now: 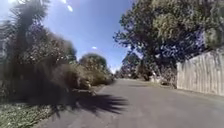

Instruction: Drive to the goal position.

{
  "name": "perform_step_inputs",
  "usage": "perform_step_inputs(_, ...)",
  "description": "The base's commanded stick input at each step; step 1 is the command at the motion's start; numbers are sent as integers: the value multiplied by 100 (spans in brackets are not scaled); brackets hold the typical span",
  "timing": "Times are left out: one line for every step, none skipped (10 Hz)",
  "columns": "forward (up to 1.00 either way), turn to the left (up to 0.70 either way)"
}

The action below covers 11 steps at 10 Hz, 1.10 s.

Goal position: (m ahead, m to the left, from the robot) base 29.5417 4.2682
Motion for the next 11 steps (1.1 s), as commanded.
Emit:
perform_step_inputs(70, 0)
perform_step_inputs(70, 0)
perform_step_inputs(70, 0)
perform_step_inputs(70, 0)
perform_step_inputs(70, 0)
perform_step_inputs(70, 0)
perform_step_inputs(70, 0)
perform_step_inputs(70, 0)
perform_step_inputs(70, 0)
perform_step_inputs(70, 0)
perform_step_inputs(70, 0)
